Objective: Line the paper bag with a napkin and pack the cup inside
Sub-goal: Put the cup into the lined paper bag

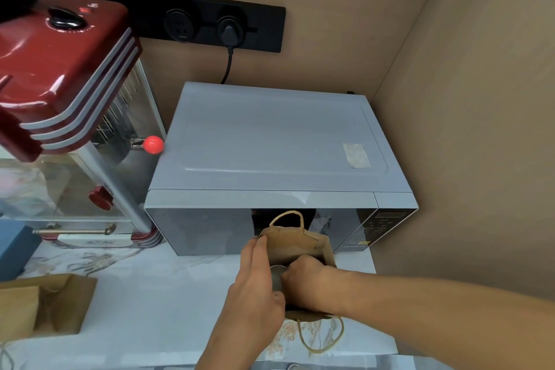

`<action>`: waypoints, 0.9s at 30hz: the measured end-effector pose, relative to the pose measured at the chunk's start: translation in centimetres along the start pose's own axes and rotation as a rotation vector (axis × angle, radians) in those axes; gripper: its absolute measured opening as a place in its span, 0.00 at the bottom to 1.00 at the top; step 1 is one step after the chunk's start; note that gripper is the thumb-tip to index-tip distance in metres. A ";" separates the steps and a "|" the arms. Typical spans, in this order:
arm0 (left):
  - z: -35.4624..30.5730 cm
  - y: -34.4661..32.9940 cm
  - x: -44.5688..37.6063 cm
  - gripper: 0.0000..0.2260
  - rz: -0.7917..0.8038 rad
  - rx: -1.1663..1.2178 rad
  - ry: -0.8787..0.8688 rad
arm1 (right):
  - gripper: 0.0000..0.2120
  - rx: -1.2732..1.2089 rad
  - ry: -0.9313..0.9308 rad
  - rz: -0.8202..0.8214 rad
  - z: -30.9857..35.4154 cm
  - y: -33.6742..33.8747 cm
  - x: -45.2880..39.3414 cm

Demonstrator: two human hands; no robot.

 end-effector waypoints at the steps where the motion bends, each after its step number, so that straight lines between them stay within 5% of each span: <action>1: 0.0 -0.1 0.0 0.37 0.000 -0.006 -0.007 | 0.12 0.017 -0.034 0.032 -0.3 -0.6 -0.1; 11: -0.4 -0.1 0.3 0.36 -0.013 -0.016 -0.033 | 0.16 0.046 -0.140 0.245 -1.9 -3.8 0.1; 14: -0.3 0.0 0.2 0.36 -0.015 -0.015 -0.023 | 0.15 -0.168 -0.100 0.187 -1.4 -3.3 0.5; 22: -0.5 -0.7 0.3 0.37 0.030 0.000 -0.038 | 0.18 -1.200 -0.151 0.143 1.3 -2.2 1.3; 27: -0.4 -0.7 0.3 0.37 0.027 -0.005 -0.022 | 0.17 -1.055 -0.189 -0.099 0.1 1.1 2.8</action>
Point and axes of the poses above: each hand's wrist, its own x-axis away from the middle knuckle, its own y-axis out of the back of the hand, z = x × y, the point moved 10 cm from there along -x, towards the middle knuckle, and after that the axes turned 15 degrees about y, right-handed, at the moved point
